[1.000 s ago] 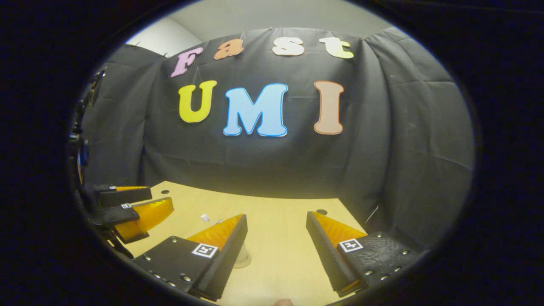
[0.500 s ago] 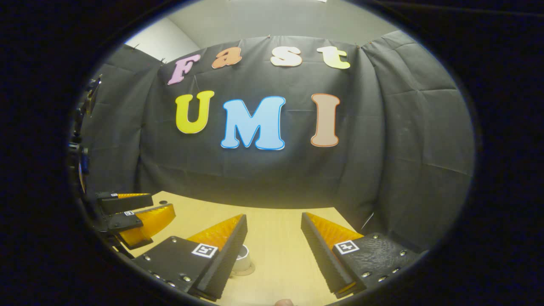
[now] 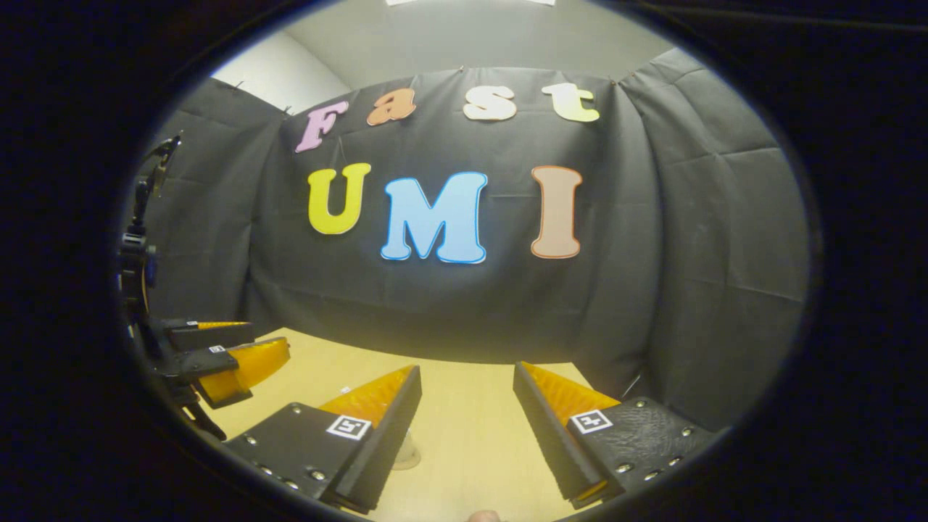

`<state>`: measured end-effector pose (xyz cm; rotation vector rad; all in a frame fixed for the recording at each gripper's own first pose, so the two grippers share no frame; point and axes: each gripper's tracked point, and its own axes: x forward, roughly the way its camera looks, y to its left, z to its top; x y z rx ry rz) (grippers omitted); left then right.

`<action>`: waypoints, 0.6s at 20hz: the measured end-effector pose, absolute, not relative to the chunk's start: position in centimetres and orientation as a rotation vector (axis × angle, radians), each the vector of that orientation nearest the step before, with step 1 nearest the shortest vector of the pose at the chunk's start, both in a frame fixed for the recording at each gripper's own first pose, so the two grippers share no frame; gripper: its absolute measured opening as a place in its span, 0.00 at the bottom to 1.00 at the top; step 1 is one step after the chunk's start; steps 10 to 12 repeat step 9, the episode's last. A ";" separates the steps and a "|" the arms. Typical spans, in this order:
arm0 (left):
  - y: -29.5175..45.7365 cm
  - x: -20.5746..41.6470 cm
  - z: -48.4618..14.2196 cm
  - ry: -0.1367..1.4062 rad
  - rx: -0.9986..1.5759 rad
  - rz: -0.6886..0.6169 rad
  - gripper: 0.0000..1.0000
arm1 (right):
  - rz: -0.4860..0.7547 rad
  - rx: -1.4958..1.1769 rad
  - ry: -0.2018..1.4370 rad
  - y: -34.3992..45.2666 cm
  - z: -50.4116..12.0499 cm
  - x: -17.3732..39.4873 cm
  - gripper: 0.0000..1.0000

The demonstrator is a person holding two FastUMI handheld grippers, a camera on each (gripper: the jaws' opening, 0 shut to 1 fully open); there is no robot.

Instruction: Put the toothbrush and toothpaste on the desktop into the cup, then pick up the cup and place it on the coaster on the desktop.

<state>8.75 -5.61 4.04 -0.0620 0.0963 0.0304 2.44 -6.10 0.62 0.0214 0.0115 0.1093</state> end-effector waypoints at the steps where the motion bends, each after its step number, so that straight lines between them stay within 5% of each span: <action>1: -6.1 8.9 4.1 0.096 -0.066 0.047 0.92 | 0.116 0.029 0.005 -6.9 0.6 2.6 0.85; 12: -14.1 10.0 4.5 0.057 -0.153 0.145 0.92 | 0.136 0.055 0.001 -17.0 -0.6 1.8 0.84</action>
